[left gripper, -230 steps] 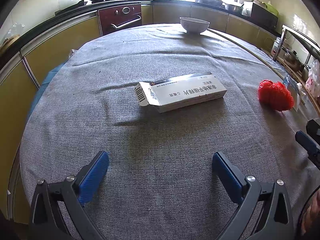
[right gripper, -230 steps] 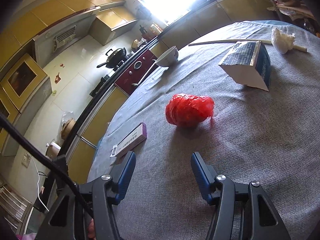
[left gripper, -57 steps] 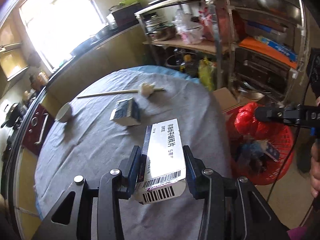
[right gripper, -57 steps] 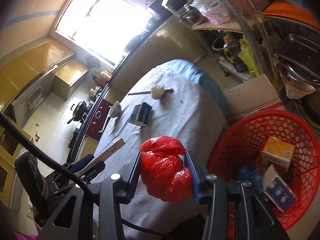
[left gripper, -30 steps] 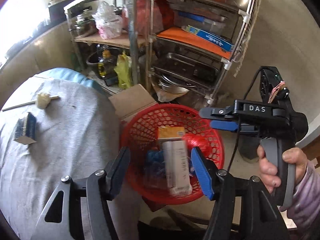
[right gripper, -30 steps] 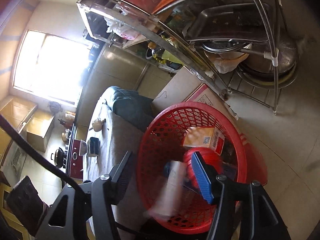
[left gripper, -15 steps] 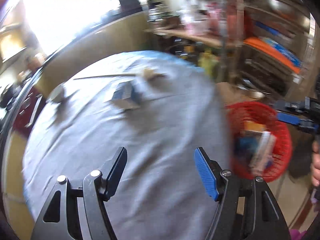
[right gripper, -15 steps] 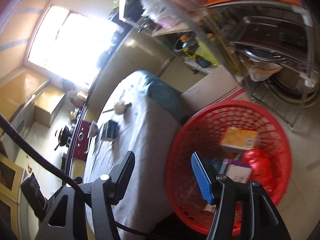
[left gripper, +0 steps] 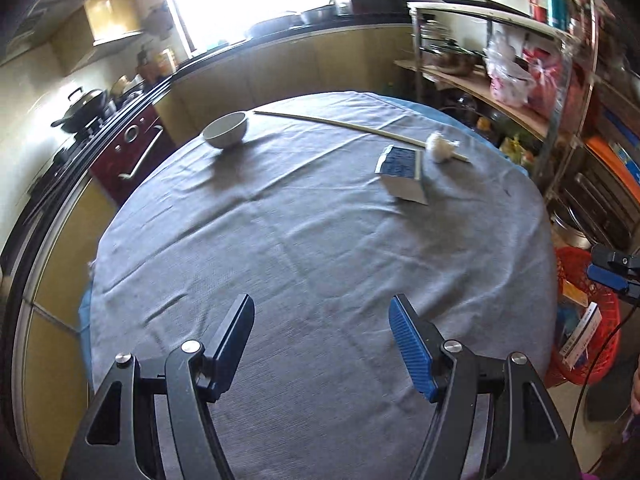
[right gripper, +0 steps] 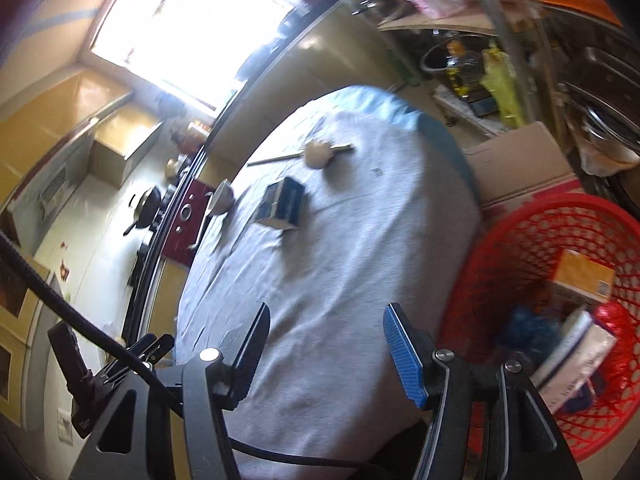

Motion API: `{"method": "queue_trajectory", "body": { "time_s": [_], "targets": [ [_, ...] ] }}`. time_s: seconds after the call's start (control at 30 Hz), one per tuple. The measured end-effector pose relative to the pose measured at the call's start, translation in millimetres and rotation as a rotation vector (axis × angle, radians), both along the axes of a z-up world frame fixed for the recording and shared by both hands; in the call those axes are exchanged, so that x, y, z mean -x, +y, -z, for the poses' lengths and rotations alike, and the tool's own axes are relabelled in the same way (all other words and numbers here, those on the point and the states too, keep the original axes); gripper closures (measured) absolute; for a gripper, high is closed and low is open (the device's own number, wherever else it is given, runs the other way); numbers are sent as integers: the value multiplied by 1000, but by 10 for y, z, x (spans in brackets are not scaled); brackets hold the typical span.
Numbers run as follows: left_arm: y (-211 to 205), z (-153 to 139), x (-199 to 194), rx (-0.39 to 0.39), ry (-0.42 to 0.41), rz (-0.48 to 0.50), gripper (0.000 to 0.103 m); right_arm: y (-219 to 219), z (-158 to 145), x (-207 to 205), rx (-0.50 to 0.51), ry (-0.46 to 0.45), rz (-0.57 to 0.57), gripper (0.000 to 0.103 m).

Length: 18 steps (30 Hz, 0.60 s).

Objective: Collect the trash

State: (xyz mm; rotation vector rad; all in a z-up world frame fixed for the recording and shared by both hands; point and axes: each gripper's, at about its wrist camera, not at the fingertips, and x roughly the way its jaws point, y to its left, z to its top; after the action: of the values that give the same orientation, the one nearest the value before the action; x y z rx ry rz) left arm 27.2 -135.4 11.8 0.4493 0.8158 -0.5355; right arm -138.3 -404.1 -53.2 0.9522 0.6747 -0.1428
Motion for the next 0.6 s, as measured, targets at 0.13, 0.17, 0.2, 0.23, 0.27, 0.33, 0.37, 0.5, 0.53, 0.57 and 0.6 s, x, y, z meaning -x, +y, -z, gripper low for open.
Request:
{"method": "queue_trajectory", "body": {
  "time_s": [0.13,0.17,0.2,0.23,0.27,0.33,0.37,0.5,0.53,0.57,0.6],
  "targets": [
    [131,29,-41,7,9,-23,33,173,-93,-226,26,-8,-56,40],
    [160,37,-53,7,11,-29,33,218,-116,-285,34,-9,-69,40],
    [188,46,-72,7,14,-36,33,248,-136,-330,40,-10,-78,40],
    [216,54,-93,11,17,-42,33,289,-156,-386,47,-11,-90,40],
    [240,59,-108,14,21,-47,33,311,-167,-425,51,-12,-99,40],
    [281,78,-148,16,29,-59,33,368,-191,-511,63,-12,-119,40],
    [298,91,-171,16,34,-64,33,397,-201,-562,72,-11,-129,40],
    [314,139,-261,18,62,-65,32,441,-221,-719,101,-3,-146,40],
    [312,147,-287,24,73,-62,32,430,-222,-756,109,1,-146,40],
    [298,157,-327,34,90,-57,32,408,-220,-804,120,7,-143,40],
    [280,166,-367,45,107,-52,30,384,-224,-842,127,10,-139,40]
  ]
}}
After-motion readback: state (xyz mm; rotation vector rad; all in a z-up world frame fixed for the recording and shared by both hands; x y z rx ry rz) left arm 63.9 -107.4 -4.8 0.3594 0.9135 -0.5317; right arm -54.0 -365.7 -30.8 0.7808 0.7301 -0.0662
